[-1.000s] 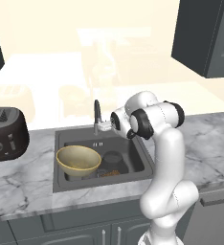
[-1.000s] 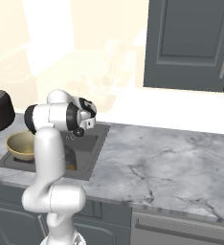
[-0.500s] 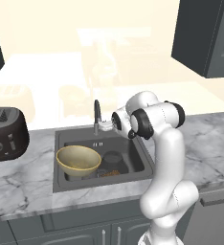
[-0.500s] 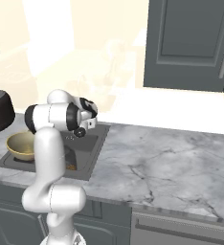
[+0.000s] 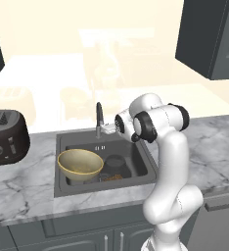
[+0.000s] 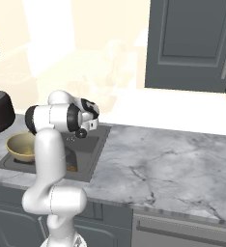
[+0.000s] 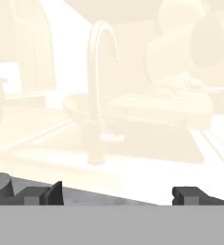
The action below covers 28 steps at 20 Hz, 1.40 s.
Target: Pick the jar and bowl and place them in the sink. Then turn on the water.
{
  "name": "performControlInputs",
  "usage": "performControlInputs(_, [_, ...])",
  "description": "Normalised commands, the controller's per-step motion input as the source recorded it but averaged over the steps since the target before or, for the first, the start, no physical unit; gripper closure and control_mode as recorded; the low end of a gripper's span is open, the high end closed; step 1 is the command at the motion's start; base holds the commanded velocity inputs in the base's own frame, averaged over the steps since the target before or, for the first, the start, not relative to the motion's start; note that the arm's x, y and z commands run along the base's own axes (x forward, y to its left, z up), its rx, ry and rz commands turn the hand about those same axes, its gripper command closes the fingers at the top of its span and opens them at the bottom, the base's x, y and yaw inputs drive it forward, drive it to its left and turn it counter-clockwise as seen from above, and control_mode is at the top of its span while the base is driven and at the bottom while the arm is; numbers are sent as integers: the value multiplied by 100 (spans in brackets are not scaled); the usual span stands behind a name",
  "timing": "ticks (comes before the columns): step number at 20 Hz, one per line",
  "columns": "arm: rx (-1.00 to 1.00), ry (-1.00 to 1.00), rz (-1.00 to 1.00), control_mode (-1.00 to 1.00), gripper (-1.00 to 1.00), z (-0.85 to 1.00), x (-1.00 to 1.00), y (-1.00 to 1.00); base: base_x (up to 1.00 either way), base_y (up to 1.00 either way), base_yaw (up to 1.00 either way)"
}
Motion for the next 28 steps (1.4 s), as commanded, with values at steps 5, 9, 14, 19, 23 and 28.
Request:
performControlInputs(5, [3, 0, -7, -100, -100, 0, 0, -30, 0, 0, 0])
performControlInputs(9, [4, 0, -5, -100, -100, 0, 0, -46, 0, 0, 0])
performControlInputs(14, [1, 0, 0, -100, -100, 0, 0, -52, 0, 0, 0])
performControlInputs(19, [0, 0, 0, -100, -100, 0, 0, -55, 0, 0, 0])
performControlInputs(23, [0, 0, -1, -100, -100, 0, 0, -60, 0, 0, 0])
performControlInputs(28, [0, 0, -3, -100, -100, 0, 0, -66, 0, 0, 0])
